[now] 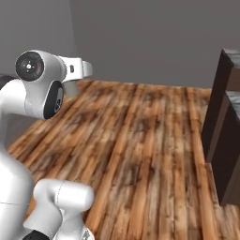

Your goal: Retrieve the shaker from the cabinet and place it next the steak on a plate on the dining table.

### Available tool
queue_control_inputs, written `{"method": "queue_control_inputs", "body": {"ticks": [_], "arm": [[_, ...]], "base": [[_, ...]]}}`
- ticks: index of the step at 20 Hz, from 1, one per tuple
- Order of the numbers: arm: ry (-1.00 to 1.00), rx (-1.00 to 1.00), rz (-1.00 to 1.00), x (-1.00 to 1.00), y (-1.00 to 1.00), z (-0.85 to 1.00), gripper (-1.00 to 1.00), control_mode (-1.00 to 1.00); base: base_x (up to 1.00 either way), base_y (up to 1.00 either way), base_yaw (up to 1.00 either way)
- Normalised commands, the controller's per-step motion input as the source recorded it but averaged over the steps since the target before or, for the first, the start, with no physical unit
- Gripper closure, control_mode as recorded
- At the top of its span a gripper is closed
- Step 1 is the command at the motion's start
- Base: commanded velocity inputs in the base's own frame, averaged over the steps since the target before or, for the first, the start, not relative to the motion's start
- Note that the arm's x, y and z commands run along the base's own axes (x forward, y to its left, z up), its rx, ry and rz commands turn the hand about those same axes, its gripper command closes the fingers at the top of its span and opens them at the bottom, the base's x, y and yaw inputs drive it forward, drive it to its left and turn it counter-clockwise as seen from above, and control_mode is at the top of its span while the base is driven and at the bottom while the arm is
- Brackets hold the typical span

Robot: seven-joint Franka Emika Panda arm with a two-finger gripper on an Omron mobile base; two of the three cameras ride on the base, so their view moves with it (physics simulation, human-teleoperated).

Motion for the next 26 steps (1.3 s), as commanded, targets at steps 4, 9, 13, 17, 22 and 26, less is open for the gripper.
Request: {"method": "queue_control_inputs", "body": {"ticks": [4,9,13,17,22,26], "arm": [[0.0,0.0,0.0,0.0,0.0,0.0,1.0,1.0],[0.0,0.0,0.0,0.0,0.0,0.0,1.0,1.0],[0.0,0.0,0.0,0.0,0.0,0.0,1.0,1.0],[0.0,0.0,0.0,0.0,0.0,0.0,1.0,1.0],[0.0,0.0,0.0,0.0,0.0,0.0,1.0,1.0],[0.0,0.0,0.0,0.0,0.0,0.0,1.0,1.0]], "base": [[1.0,0.0,-0.15],[1.0,0.0,-0.19],[1.0,0.0,-0.18],[1.0,0.0,-0.22],[1.0,0.0,-0.25],[1.0,0.0,-0.29]]}}
